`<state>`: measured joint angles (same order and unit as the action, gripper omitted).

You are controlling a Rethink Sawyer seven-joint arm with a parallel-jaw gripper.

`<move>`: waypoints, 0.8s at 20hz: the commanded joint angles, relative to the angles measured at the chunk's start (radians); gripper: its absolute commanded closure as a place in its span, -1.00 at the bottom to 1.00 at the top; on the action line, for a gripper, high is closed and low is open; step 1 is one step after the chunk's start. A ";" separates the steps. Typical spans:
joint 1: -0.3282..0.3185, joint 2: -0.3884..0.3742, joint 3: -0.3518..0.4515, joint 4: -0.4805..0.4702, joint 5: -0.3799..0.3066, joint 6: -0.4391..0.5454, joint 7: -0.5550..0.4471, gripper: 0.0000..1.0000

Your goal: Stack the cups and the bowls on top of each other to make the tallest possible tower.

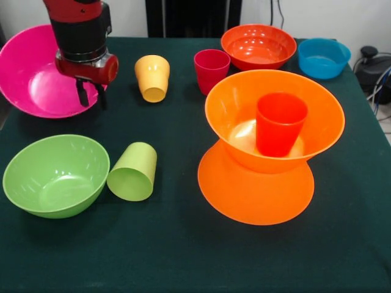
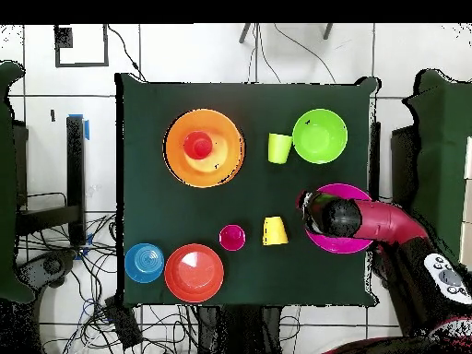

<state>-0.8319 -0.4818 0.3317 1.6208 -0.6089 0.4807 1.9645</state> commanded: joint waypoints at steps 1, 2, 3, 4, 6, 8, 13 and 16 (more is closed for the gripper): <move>0.152 -0.025 -0.127 -0.055 -0.158 0.037 -0.011 1.00; 0.148 -0.022 -0.124 -0.056 -0.152 0.038 -0.019 1.00; 0.146 -0.020 -0.121 -0.058 -0.147 0.041 -0.027 1.00; 0.144 -0.018 -0.119 -0.060 -0.142 0.043 -0.034 1.00; 0.129 -0.009 -0.106 -0.057 -0.130 0.036 -0.058 1.00; 0.085 0.012 -0.062 -0.043 -0.108 0.024 -0.104 1.00; 0.082 0.023 -0.054 -0.044 -0.102 0.030 -0.101 1.00; 0.109 -0.001 -0.081 -0.048 -0.112 0.048 -0.083 1.00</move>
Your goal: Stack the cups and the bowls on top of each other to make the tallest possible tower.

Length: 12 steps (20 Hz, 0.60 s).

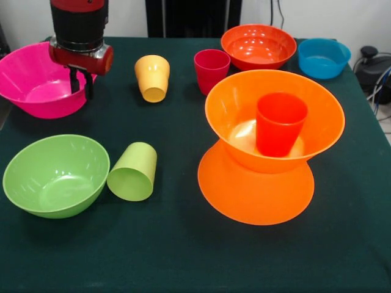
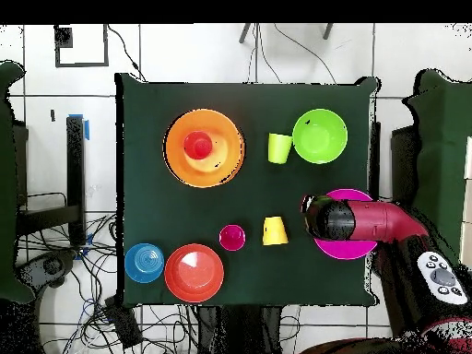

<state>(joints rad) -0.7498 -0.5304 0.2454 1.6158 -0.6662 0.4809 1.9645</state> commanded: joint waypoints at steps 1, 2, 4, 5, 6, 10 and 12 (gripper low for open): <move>0.032 0.041 -0.001 -0.043 -0.058 0.050 -0.081 1.00; 0.036 0.035 -0.008 -0.042 -0.062 0.052 -0.080 1.00; 0.037 0.032 -0.010 -0.045 -0.060 0.057 -0.083 1.00; 0.038 0.031 -0.011 -0.046 -0.059 0.060 -0.083 1.00; 0.040 0.028 -0.013 -0.045 -0.057 0.060 -0.080 1.00; 0.067 0.001 -0.034 -0.044 -0.069 0.076 -0.080 1.00; 0.082 -0.013 -0.053 -0.047 -0.078 0.085 -0.080 1.00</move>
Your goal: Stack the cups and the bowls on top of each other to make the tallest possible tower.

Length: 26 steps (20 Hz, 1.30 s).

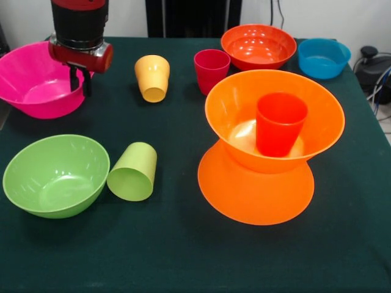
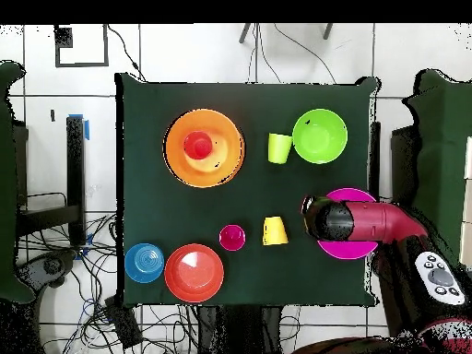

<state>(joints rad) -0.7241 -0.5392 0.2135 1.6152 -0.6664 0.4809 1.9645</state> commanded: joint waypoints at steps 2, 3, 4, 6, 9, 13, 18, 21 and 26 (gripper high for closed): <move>0.074 -0.027 -0.042 -0.046 -0.084 0.091 -0.082 1.00; 0.082 -0.045 -0.051 -0.041 -0.085 0.096 -0.085 1.00; 0.084 -0.065 -0.055 -0.031 -0.080 0.100 -0.092 1.00; 0.082 -0.096 -0.058 -0.021 -0.070 0.116 -0.116 1.00; 0.061 -0.109 -0.043 -0.023 -0.055 0.130 -0.155 1.00; 0.053 -0.115 -0.039 -0.008 -0.051 0.120 -0.155 1.00; 0.049 -0.130 -0.033 0.007 -0.041 0.124 -0.160 1.00; 0.049 -0.131 -0.033 0.010 -0.038 0.128 -0.158 1.00; 0.062 -0.144 -0.044 0.013 -0.042 0.134 -0.148 1.00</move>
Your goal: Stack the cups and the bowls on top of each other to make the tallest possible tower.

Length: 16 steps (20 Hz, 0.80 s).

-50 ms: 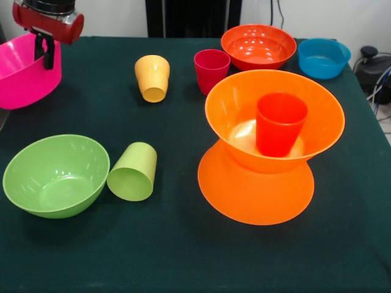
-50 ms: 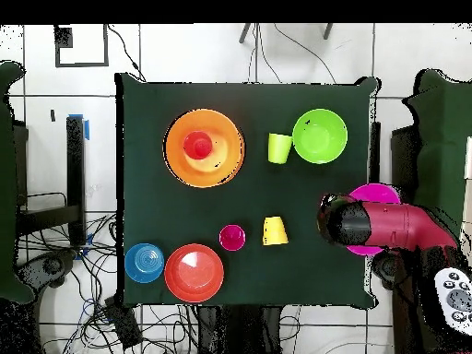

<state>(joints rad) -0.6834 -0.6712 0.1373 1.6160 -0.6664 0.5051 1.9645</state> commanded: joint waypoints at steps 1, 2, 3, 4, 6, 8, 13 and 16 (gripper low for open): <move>0.028 -0.016 0.026 0.012 -0.046 0.112 -0.144 1.00; 0.033 -0.020 0.021 0.014 -0.048 0.111 -0.139 1.00; 0.038 -0.025 0.015 0.017 -0.050 0.110 -0.134 1.00; 0.044 -0.030 0.010 0.020 -0.052 0.109 -0.130 1.00; 0.057 -0.051 -0.002 0.032 -0.051 0.114 -0.121 1.00; 0.069 -0.072 -0.010 0.041 -0.043 0.129 -0.119 1.00; 0.077 -0.095 -0.014 0.051 -0.028 0.154 -0.120 1.00; 0.074 -0.126 -0.005 0.069 -0.003 0.186 -0.134 1.00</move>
<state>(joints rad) -0.6507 -0.7415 0.1068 1.6321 -0.6657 0.5560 1.9645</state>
